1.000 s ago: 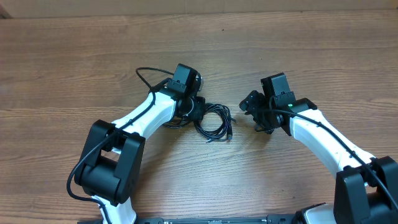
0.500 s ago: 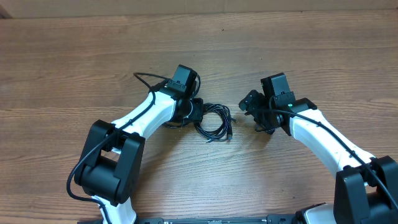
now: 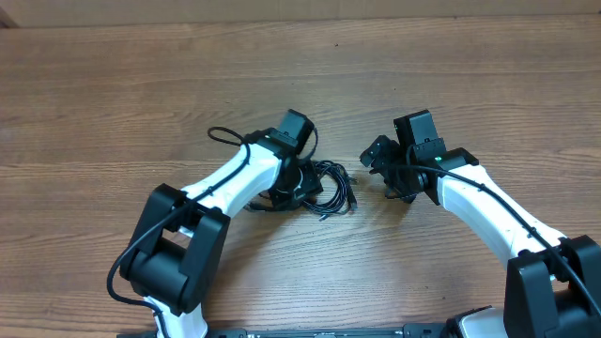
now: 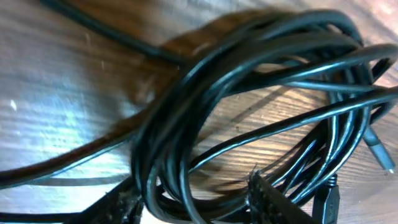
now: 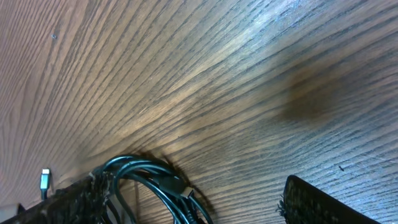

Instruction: Untangle cables

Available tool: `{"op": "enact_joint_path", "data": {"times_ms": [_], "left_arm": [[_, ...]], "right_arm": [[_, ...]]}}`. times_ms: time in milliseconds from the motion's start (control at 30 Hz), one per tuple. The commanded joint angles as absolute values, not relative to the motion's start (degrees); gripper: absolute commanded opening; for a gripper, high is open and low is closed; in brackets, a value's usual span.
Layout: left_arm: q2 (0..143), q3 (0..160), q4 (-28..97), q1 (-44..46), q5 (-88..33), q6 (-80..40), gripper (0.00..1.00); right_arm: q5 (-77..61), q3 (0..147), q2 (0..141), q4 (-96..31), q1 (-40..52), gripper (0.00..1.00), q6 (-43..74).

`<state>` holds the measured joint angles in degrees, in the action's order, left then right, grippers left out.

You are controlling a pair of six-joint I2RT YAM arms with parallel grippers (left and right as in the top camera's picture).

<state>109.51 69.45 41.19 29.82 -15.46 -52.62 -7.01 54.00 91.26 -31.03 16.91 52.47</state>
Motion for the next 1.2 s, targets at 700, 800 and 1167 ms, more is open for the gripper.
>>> {"op": "enact_joint_path", "data": {"times_ms": [700, 800, 1167], "left_arm": [[109.3, 85.9, 60.2, 24.6, -15.6, -58.6, 1.00], [109.3, 83.7, 60.9, 26.4, -12.7, -68.7, 1.00], [109.4, 69.0, 47.0, 35.2, -2.1, -93.4, 1.00]], "right_arm": [[-4.9, 54.4, 91.7, -33.8, 16.8, 0.99, 51.9], [-4.9, 54.4, 91.7, -34.6, 16.8, 1.00, 50.2], [-3.5, 54.4, 91.7, -36.2, 16.8, 1.00, 47.4]]}}
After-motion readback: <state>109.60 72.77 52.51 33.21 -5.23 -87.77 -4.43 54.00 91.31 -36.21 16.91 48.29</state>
